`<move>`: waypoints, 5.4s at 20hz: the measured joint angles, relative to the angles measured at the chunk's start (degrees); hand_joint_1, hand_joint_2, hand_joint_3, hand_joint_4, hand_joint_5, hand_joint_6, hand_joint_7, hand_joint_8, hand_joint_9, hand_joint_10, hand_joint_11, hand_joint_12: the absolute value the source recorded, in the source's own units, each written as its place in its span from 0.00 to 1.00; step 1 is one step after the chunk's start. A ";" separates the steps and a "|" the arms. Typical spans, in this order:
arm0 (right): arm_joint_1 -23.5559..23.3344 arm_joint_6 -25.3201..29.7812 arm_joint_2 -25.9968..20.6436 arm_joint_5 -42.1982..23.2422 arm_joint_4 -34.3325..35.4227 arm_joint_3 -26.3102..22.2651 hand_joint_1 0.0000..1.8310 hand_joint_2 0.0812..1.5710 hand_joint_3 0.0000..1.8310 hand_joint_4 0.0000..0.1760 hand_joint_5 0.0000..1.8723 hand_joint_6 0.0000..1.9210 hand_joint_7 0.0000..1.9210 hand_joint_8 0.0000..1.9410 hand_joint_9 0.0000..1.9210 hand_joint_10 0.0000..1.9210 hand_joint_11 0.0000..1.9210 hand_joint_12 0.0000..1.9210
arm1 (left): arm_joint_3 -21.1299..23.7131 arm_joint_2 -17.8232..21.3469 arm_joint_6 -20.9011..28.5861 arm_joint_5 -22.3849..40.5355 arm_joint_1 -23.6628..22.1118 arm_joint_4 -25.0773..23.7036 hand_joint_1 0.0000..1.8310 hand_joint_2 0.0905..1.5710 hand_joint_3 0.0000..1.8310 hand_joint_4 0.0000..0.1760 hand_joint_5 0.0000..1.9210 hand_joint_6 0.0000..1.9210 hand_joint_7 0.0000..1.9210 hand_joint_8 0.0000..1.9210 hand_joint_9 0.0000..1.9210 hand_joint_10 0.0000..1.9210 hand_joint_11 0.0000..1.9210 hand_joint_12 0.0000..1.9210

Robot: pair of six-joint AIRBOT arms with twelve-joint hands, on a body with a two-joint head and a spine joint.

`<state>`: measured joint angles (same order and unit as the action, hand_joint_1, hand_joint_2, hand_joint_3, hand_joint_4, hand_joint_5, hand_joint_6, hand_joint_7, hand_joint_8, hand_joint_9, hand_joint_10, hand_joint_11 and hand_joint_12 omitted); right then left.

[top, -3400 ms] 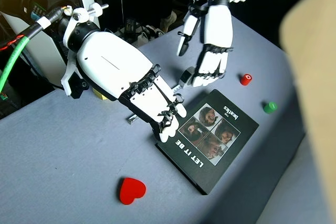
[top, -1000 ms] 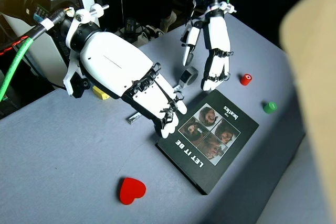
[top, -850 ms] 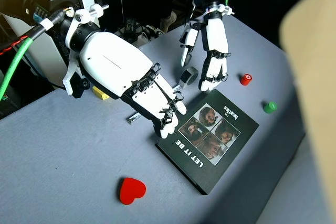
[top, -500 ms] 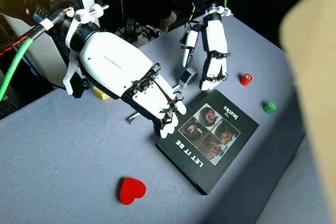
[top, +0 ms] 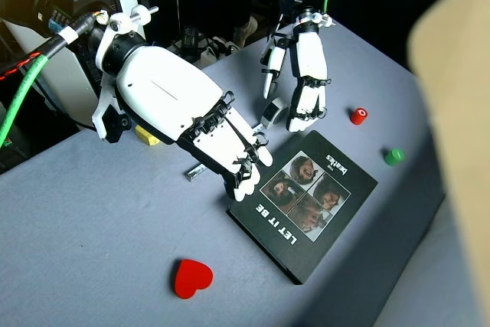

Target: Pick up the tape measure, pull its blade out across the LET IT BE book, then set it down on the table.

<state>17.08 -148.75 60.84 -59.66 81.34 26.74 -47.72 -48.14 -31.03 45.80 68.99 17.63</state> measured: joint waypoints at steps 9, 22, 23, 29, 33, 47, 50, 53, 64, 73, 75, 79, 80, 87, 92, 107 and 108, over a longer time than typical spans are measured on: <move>0.00 0.00 0.00 -0.04 0.00 0.00 0.15 0.73 0.00 0.32 0.13 0.00 0.21 0.00 0.19 0.00 0.00 0.48 | -0.44 -1.68 -2.38 0.35 0.59 -0.04 0.53 0.72 0.00 0.00 0.24 0.00 0.25 0.00 0.23 0.00 0.03 0.44; 0.02 0.00 0.07 0.35 0.00 0.00 0.15 0.73 0.00 0.32 0.13 0.00 0.20 0.00 0.19 0.00 0.00 0.46 | -1.42 -3.19 -6.01 3.82 1.11 0.96 0.74 0.68 0.01 0.00 0.49 0.44 0.54 0.50 0.51 0.58 0.47 0.61; 0.02 0.00 0.07 0.33 0.00 0.00 0.15 0.73 0.00 0.32 0.13 0.00 0.20 0.00 0.19 0.00 0.00 0.45 | -1.38 -3.19 -5.99 3.89 1.11 0.79 0.75 0.69 0.00 0.00 0.47 0.46 0.54 0.49 0.48 0.65 0.47 0.60; 0.02 0.02 0.07 0.68 0.00 0.00 0.15 0.74 0.00 0.32 0.14 0.00 0.22 0.00 0.19 0.00 0.00 0.46 | -0.70 -3.32 -5.31 3.21 1.16 0.90 0.75 0.70 0.00 0.00 0.46 0.48 0.52 0.50 0.48 0.68 0.44 0.59; 0.02 0.04 0.07 1.49 -1.11 0.00 0.15 0.74 0.00 0.33 0.14 0.00 0.21 0.00 0.18 0.00 0.00 0.46 | 1.33 -2.27 -3.65 0.90 -0.83 -0.42 0.75 0.70 0.00 0.00 0.46 0.48 0.52 0.51 0.48 0.66 0.45 0.56; -13.73 -7.74 7.58 6.95 12.76 12.81 0.52 0.68 0.00 0.00 0.38 0.01 0.38 0.01 0.35 0.01 0.12 0.49 | -8.48 2.54 -3.23 -19.63 -29.07 -3.34 0.75 0.71 0.00 0.00 0.44 0.52 0.50 0.52 0.46 0.69 0.42 0.61; -17.18 -9.35 10.03 7.37 14.73 18.05 0.53 0.68 0.00 0.00 0.38 0.01 0.39 0.01 0.36 0.01 0.14 0.49 | -10.40 1.92 -2.56 -22.64 -31.17 -3.78 0.75 0.71 0.00 0.00 0.44 0.52 0.50 0.52 0.47 0.69 0.43 0.61; -18.40 -13.49 12.55 7.23 22.32 22.91 0.54 0.67 0.00 0.00 0.38 0.01 0.40 0.01 0.37 0.02 0.14 0.49 | -12.63 1.81 -2.01 -24.61 -33.83 -3.34 0.75 0.71 0.00 0.00 0.44 0.52 0.50 0.52 0.47 0.69 0.42 0.63; -17.97 -13.33 16.22 8.24 21.33 26.99 0.55 0.67 0.00 0.00 0.39 0.01 0.41 0.01 0.38 0.01 0.15 0.49 | -14.01 2.71 -1.57 -27.08 -36.61 -3.26 0.75 0.70 0.00 0.00 0.44 0.52 0.50 0.52 0.47 0.68 0.41 0.61; -17.90 -14.84 18.69 10.19 24.44 31.47 0.55 0.67 0.00 0.00 0.39 0.00 0.42 0.01 0.39 0.01 0.15 0.50 | -14.21 2.71 2.89 -27.36 -36.61 -5.53 0.75 0.71 0.00 0.00 0.43 0.53 0.50 0.52 0.47 0.68 0.42 0.62; -17.51 -14.91 19.02 10.64 24.02 32.22 0.55 0.67 0.00 0.00 0.40 0.01 0.42 0.01 0.39 0.01 0.16 0.50 | -14.80 2.71 7.19 -27.32 -36.54 -9.35 0.75 0.71 0.00 0.00 0.43 0.53 0.50 0.53 0.47 0.68 0.43 0.62; -16.81 -15.69 19.41 10.82 25.05 33.07 0.55 0.67 0.00 0.00 0.40 0.01 0.42 0.01 0.39 0.01 0.16 0.50 | -16.26 2.67 15.98 -26.05 -35.17 -16.52 0.75 0.71 0.00 0.00 0.43 0.54 0.50 0.52 0.48 0.68 0.44 0.62; -16.83 -16.11 19.41 10.88 25.70 33.07 0.55 0.67 0.00 0.00 0.40 0.01 0.42 0.01 0.39 0.01 0.16 0.50 | -16.72 2.58 17.92 -25.73 -35.06 -18.38 0.75 0.71 0.00 0.00 0.43 0.54 0.50 0.52 0.48 0.68 0.44 0.61; -17.55 -18.10 19.34 10.97 30.12 32.57 0.55 0.68 0.00 0.00 0.40 0.00 0.42 0.00 0.40 0.01 0.16 0.50 | -18.16 2.03 23.21 -21.73 -33.70 -24.26 0.75 0.70 0.00 0.00 0.44 0.52 0.50 0.53 0.47 0.68 0.42 0.61; -18.05 -18.71 18.84 10.73 31.43 31.54 0.55 0.68 0.00 0.00 0.40 0.00 0.42 0.00 0.40 0.01 0.16 0.50 | -18.16 1.92 23.23 -21.68 -33.70 -24.30 0.75 0.70 0.00 0.00 0.44 0.52 0.51 0.52 0.46 0.69 0.42 0.61; -17.90 -18.88 18.69 10.58 31.01 30.95 0.56 0.68 0.00 0.00 0.41 0.00 0.42 0.00 0.40 0.01 0.16 0.51 | -18.21 1.92 23.28 -21.68 -33.57 -24.30 0.75 0.71 0.00 0.00 0.44 0.51 0.51 0.53 0.46 0.69 0.43 0.61; -17.90 -18.86 18.69 10.54 31.36 31.01 0.56 0.68 0.00 0.00 0.41 0.00 0.42 0.00 0.40 0.01 0.16 0.51 | -18.21 1.92 23.28 -21.66 -33.59 -24.33 0.75 0.71 0.00 0.00 0.44 0.52 0.51 0.53 0.46 0.69 0.42 0.62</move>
<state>-0.82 -167.61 79.53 -49.12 112.71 57.76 -65.93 -46.22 -7.75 24.14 35.40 -6.70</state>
